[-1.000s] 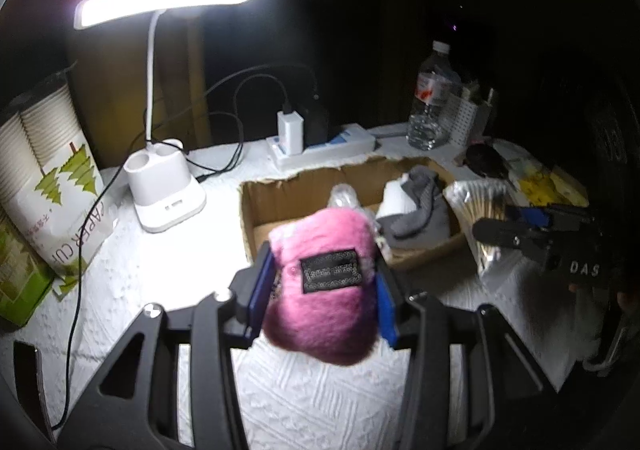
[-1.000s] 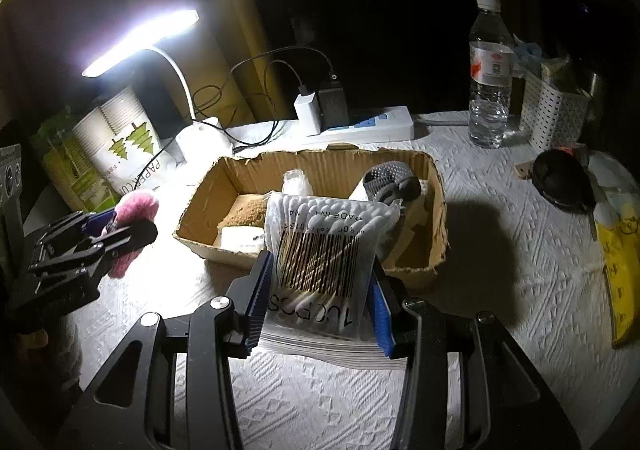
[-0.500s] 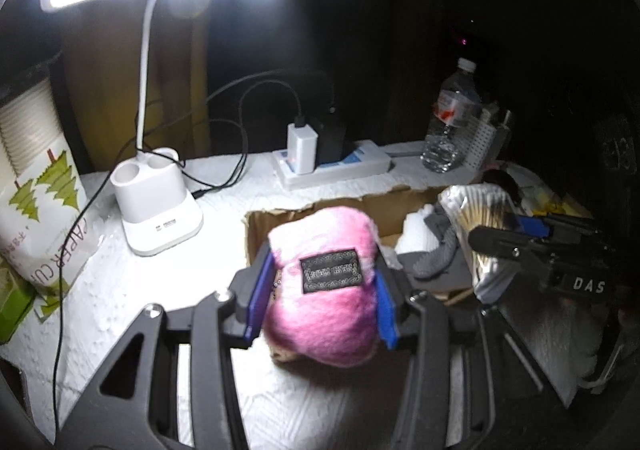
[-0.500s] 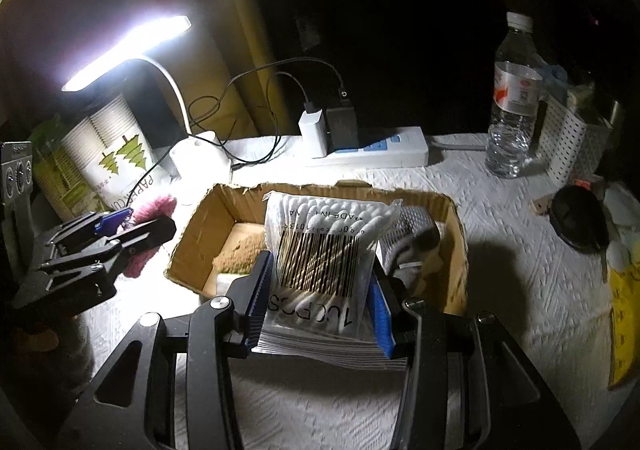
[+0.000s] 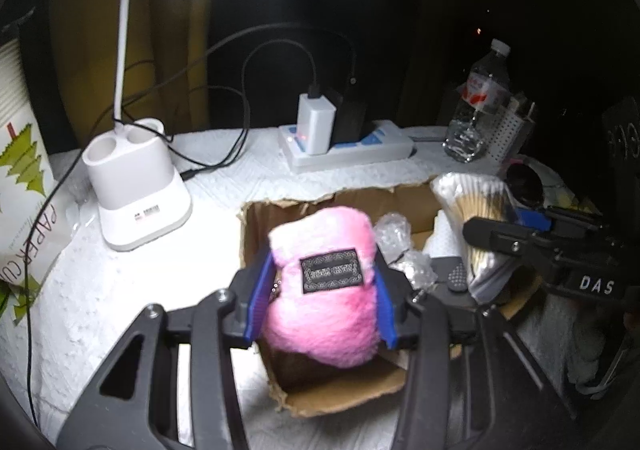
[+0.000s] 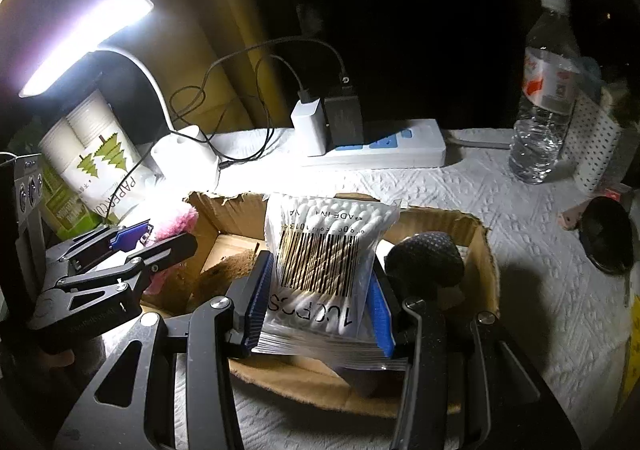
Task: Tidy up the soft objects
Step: 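Carry the pink plush and swab bag into the box and open both grippers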
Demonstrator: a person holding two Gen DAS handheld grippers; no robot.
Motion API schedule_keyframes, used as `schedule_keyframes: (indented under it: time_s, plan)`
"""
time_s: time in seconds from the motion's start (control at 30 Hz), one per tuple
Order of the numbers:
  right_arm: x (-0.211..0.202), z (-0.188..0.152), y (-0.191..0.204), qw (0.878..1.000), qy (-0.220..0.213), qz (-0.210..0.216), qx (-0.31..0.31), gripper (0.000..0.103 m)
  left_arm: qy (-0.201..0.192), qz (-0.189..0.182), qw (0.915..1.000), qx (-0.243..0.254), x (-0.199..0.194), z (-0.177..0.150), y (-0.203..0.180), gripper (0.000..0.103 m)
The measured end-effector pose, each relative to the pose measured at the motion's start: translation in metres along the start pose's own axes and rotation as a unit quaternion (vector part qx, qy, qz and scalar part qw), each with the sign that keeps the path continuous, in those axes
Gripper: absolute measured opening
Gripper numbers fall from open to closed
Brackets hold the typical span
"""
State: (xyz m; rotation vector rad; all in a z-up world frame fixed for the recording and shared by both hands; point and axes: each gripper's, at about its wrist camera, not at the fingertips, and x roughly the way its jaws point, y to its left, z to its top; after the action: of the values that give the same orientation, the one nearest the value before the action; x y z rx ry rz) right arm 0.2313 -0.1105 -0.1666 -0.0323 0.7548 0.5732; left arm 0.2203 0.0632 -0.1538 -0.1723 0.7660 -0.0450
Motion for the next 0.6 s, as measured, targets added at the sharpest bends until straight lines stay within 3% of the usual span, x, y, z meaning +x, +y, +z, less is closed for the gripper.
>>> schedule_keyframes:
  time_s: [0.23,0.37,0.6]
  plan:
    - [0.026,-0.002,-0.001,1.0,0.007,0.01,0.003,0.047,0.024,-0.001,0.9997,0.007,0.018,-0.003,-0.002,0.047]
    - [0.036,-0.004,-0.002,1.0,0.017,0.008,0.002,0.047,0.023,0.019,0.9993,0.023,0.022,-0.004,-0.009,0.047]
    - [0.041,-0.005,-0.003,1.0,0.023,0.005,0.008,0.047,0.03,0.019,0.9991,0.024,0.022,-0.004,-0.01,0.052]
